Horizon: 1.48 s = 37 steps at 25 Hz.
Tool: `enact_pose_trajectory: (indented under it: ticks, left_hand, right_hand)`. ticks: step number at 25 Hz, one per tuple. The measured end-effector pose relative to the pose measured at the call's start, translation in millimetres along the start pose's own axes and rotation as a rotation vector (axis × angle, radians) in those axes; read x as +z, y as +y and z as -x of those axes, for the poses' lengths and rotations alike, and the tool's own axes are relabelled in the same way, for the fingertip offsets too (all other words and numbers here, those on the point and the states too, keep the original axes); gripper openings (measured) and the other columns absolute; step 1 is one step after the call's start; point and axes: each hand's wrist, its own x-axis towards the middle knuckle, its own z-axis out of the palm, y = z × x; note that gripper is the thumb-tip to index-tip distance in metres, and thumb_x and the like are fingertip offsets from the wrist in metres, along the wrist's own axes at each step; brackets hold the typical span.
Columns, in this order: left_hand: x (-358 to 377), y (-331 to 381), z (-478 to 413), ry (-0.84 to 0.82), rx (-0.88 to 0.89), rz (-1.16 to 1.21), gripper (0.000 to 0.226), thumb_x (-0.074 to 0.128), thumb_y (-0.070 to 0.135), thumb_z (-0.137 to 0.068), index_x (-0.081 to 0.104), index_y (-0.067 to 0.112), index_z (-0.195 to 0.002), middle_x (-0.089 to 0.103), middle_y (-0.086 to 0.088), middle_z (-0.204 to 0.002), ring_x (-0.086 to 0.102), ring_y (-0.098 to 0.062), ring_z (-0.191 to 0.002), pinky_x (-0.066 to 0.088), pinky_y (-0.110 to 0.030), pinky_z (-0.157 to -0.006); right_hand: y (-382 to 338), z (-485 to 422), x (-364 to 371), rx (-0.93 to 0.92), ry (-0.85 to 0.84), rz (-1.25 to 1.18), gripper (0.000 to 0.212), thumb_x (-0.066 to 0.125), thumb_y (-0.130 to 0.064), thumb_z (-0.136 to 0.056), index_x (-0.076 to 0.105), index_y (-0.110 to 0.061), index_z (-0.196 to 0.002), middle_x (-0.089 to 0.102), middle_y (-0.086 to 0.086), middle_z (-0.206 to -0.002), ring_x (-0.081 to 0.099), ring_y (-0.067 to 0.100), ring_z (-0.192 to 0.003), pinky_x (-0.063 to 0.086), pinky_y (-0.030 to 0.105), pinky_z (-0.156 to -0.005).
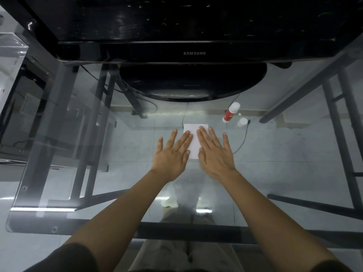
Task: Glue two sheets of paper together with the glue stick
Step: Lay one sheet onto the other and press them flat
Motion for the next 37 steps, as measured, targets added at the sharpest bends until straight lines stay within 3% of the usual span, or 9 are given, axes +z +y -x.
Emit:
enact_pose_trajectory:
  ticks: [4,11,13,16,18,24,29,37]
  left_hand:
    - [-4.2,2.4,0.2,-0.008,-0.006,0.0,0.051,0.001,0.046,-0.094,-0.03,0.034,-0.133,-0.03,0.017,-0.141,-0.031,-0.016,-0.133,-0.011,-0.047,-0.108]
    - [-12.7,3.3,1.4,-0.032,0.02,-0.056,0.053,0.001,0.047,-0.094,-0.025,0.028,-0.137,-0.017,0.007,-0.152,-0.028,-0.017,-0.133,-0.015,-0.046,-0.107]
    - [-14.1,-0.3,8.3,-0.018,0.146,-0.077,0.055,-0.004,0.049,-0.092,-0.019,0.025,-0.14,-0.017,0.006,-0.152,-0.03,-0.014,-0.134,-0.022,-0.039,-0.106]
    - [-13.2,-9.0,15.8,-0.128,0.441,-0.115,0.056,-0.005,0.051,-0.091,-0.017,0.026,-0.14,-0.018,0.007,-0.149,-0.031,-0.008,-0.132,-0.024,-0.033,-0.105]
    - [-16.6,-16.7,5.1,-0.164,0.483,-0.113,0.057,-0.007,0.053,-0.089,-0.018,0.028,-0.139,-0.015,0.007,-0.15,-0.03,-0.006,-0.132,-0.021,-0.03,-0.107]
    - [-40.3,-29.9,-42.2,-0.063,0.271,-0.109,0.058,0.002,0.047,-0.094,-0.012,0.02,-0.144,-0.006,-0.002,-0.157,-0.012,-0.01,-0.139,-0.009,-0.031,-0.11]
    - [-20.0,-8.1,-6.9,-0.08,0.384,-0.047,0.055,-0.005,0.048,-0.091,-0.017,0.025,-0.139,-0.013,0.005,-0.151,-0.018,-0.009,-0.137,-0.01,-0.03,-0.111]
    - [-21.9,1.6,-34.6,-0.001,0.051,-0.112,0.059,0.005,0.044,-0.095,-0.01,0.015,-0.144,-0.005,-0.004,-0.157,-0.008,-0.017,-0.143,-0.008,-0.035,-0.11]
  right_hand:
    - [15.4,-11.4,-3.5,0.157,0.016,-0.016,0.056,0.013,-0.036,-0.098,-0.006,-0.017,-0.147,-0.003,-0.001,-0.159,-0.008,0.021,-0.145,-0.013,0.044,-0.112]
    - [13.8,3.2,4.4,0.114,-0.006,-0.04,0.056,0.013,-0.036,-0.098,-0.009,-0.02,-0.146,-0.007,-0.005,-0.158,-0.01,0.018,-0.145,-0.012,0.045,-0.112]
    - [12.0,2.7,4.4,0.121,0.001,-0.023,0.056,0.014,-0.036,-0.098,-0.011,-0.019,-0.145,-0.009,-0.004,-0.158,-0.01,0.018,-0.145,-0.013,0.044,-0.111]
    - [11.3,3.0,6.0,0.107,0.001,0.011,0.057,0.013,-0.036,-0.098,-0.015,-0.018,-0.144,-0.01,-0.003,-0.158,-0.01,0.019,-0.145,-0.014,0.044,-0.111]
    - [12.2,3.1,6.2,0.101,0.006,0.026,0.057,0.013,-0.037,-0.098,-0.016,-0.018,-0.144,-0.011,-0.002,-0.158,-0.01,0.02,-0.145,-0.014,0.044,-0.111]
    - [11.9,3.0,7.2,0.098,0.022,0.013,0.056,0.013,-0.036,-0.097,-0.016,-0.019,-0.142,-0.008,-0.003,-0.158,-0.008,0.019,-0.145,-0.014,0.043,-0.111]
    - [13.0,1.8,8.9,0.087,0.022,0.03,0.058,0.014,-0.036,-0.098,-0.013,-0.018,-0.145,-0.009,-0.001,-0.158,-0.009,0.02,-0.145,-0.012,0.042,-0.111]
    - [12.8,2.3,5.4,0.1,0.004,0.017,0.057,0.014,-0.036,-0.098,-0.012,-0.018,-0.145,-0.009,-0.002,-0.158,-0.009,0.019,-0.145,-0.013,0.042,-0.111]
